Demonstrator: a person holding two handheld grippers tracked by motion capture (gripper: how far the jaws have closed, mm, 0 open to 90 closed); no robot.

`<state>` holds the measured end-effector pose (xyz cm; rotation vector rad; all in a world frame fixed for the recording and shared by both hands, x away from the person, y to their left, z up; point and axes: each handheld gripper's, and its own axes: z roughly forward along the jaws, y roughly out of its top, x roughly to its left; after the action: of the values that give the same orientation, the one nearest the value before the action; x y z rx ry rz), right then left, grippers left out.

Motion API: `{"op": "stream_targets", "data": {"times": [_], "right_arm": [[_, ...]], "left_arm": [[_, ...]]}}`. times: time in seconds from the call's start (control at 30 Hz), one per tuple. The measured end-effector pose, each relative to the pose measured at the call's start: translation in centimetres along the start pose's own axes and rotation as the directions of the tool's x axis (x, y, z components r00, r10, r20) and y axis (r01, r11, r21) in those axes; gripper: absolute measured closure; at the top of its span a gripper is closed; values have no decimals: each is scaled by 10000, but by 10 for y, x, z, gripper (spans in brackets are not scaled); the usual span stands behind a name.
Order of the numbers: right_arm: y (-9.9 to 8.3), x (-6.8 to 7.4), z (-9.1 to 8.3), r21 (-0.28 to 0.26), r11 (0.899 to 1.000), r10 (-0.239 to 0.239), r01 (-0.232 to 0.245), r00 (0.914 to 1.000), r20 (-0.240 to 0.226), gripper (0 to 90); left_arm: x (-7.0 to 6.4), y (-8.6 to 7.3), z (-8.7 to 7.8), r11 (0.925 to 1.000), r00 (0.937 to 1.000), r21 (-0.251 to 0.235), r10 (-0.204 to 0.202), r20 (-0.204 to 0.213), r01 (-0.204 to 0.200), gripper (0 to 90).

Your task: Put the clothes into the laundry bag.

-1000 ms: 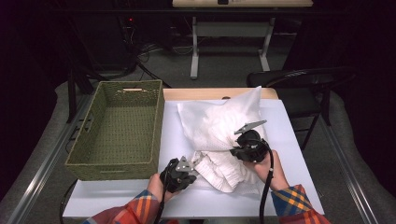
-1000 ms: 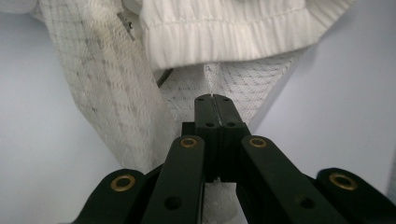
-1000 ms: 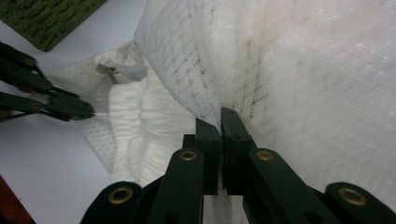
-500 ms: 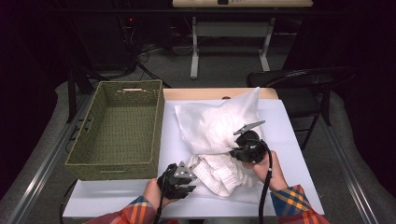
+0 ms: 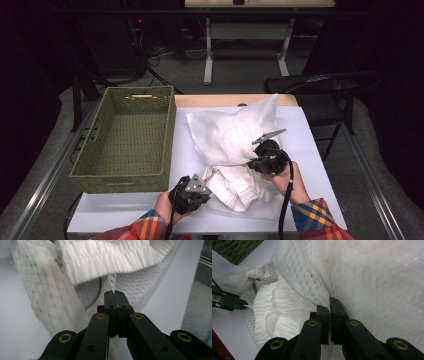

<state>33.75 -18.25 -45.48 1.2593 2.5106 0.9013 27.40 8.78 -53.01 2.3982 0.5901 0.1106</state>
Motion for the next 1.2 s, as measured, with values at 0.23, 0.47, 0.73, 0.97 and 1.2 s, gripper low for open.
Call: {"op": "stream_targets", "data": {"times": [0.23, 0.47, 0.73, 0.97, 1.2], "right_arm": [[-1, -2, -1, 3, 9999, 144, -144, 9999, 55, 876], [2, 6, -6, -81, 9999, -88, 87, 9999, -148, 871], [-1, 16, -13, -32, 9995, -313, 312, 9978, -578, 875], [-10, 18, -23, -66, 9993, -363, 358, 9949, -938, 874], [-8, 20, -15, -90, 9993, -360, 353, 9956, -871, 871]], "left_arm": [[-12, -11, -10, 9988, 9984, 278, 380, 412, -392, 895], [-12, 2, 5, 9972, 9983, 490, 554, 176, -562, 657], [-12, 14, 25, 9979, 9959, 393, 480, 772, -511, 875], [-11, 13, 11, 9982, 9945, 17, 590, 864, -594, 854], [14, 36, -3, 9937, 9865, -1016, -622, -1513, 470, 537]]}}
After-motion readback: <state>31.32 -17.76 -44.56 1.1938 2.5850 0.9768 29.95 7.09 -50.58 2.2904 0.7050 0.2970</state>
